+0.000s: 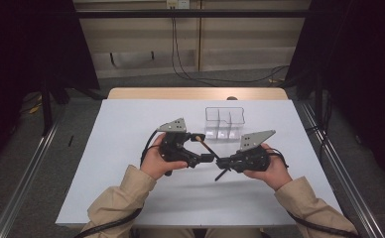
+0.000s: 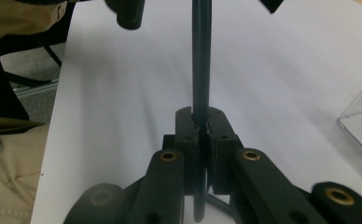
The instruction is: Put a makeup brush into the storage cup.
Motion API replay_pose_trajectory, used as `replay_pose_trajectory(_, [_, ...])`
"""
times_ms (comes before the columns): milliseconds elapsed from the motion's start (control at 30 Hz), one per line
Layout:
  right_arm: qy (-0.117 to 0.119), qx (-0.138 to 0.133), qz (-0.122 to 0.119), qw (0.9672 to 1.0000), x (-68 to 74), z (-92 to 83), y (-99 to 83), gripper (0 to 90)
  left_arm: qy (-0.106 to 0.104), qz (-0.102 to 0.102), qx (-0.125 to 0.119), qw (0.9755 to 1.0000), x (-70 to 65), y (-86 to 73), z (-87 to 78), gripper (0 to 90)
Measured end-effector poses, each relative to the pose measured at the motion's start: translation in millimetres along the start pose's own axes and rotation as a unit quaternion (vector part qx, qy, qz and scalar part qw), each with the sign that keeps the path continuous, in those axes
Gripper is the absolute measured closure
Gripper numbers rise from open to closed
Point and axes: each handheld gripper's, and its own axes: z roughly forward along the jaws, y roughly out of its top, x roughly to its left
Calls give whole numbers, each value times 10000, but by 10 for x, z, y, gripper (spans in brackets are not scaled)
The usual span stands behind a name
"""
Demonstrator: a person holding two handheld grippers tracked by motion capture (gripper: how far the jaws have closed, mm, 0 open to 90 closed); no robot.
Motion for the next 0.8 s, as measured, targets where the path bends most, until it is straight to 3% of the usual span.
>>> replay_pose_trajectory(500, [-114,-409,146,9990,-4,29,40,851,-9,39,-200,9998,-10,-13,9,195])
replay_pose_trajectory(800, [-187,-681,295,9971,4,29,45,851,13,18,-299,9996,8,-30,0,368])
